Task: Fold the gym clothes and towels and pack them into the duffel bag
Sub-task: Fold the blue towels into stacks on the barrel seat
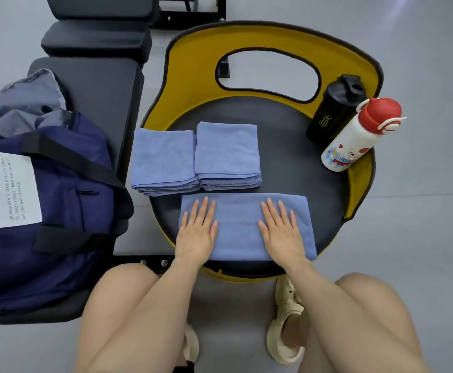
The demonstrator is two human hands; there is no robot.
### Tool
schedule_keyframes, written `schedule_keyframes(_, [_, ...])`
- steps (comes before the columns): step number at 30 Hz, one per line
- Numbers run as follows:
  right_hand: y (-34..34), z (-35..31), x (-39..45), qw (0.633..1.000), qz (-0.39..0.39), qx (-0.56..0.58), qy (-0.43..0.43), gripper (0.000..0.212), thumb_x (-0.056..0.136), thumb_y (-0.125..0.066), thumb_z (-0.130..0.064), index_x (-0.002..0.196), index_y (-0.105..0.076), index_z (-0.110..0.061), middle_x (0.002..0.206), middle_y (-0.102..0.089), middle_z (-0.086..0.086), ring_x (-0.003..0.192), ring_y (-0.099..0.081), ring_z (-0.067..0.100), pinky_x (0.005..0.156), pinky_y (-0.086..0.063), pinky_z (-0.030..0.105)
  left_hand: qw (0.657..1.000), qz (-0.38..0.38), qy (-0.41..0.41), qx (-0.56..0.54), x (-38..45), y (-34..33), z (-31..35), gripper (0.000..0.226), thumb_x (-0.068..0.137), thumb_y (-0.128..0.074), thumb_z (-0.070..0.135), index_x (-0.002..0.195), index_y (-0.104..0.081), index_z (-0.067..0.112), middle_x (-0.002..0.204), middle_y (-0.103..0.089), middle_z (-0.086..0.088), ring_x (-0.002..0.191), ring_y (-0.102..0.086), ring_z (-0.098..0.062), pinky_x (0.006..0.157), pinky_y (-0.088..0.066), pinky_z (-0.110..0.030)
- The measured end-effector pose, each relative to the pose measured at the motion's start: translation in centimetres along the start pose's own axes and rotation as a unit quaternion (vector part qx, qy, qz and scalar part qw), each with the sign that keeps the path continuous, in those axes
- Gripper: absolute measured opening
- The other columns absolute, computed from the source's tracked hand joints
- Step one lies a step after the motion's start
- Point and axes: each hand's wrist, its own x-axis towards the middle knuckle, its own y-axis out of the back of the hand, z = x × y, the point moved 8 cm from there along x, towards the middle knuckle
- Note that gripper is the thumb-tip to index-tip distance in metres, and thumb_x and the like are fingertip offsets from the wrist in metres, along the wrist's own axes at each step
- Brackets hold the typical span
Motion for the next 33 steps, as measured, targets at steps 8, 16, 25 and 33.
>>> schedule_keyframes(8, [0.6,4.3,-1.0,0.996,-0.027,0.009,-0.084,0.056,0.102,-0.008,-0.044,0.151,0.012,-0.025,0.159,0.017,-0.003,0.146,0.018,0.014,0.116,0.014,0.035,0.995,-0.023,0.084,-0.055,-0.7,0.0,-3.9,0.054,0.104,-0.013,0.034,0.151,0.007,0.020,0.159,0.013,0.002,0.147,0.009,-0.014,0.118,0.000,-0.036])
schedule_keyframes(16, [2.2,2.2,-1.3,0.998,0.033,-0.008,-0.055,0.071,0.093,0.002,-0.052,0.153,-0.004,-0.016,0.161,0.002,0.000,0.147,0.011,0.014,0.113,0.021,0.033,0.936,0.072,0.177,-0.295,-1.4,2.8,-5.4,0.062,0.098,-0.049,0.023,0.151,-0.019,0.015,0.147,-0.033,-0.008,0.135,-0.031,-0.025,0.107,-0.030,-0.035])
schedule_keyframes(25, [-0.7,-2.1,-0.9,0.999,-0.038,-0.009,0.007,0.084,0.064,0.036,-0.068,0.139,0.029,-0.031,0.157,0.024,-0.008,0.145,0.023,0.020,0.114,0.018,0.041,0.893,-0.016,0.284,-0.349,-1.7,1.7,-6.4,0.042,0.090,-0.063,0.030,0.122,-0.053,0.006,0.120,-0.059,-0.010,0.109,-0.056,-0.031,0.078,-0.042,-0.033])
schedule_keyframes(33, [-1.0,-3.9,-0.7,0.998,-0.058,-0.012,0.001,0.075,0.080,0.018,-0.059,0.147,0.022,-0.028,0.156,0.026,-0.005,0.144,0.026,0.024,0.114,0.018,0.043,0.798,0.013,0.252,-0.547,-1.6,2.9,-7.4,0.018,0.088,-0.063,0.017,0.075,-0.051,0.015,0.082,-0.059,-0.003,0.079,-0.055,-0.022,0.066,-0.040,-0.031])
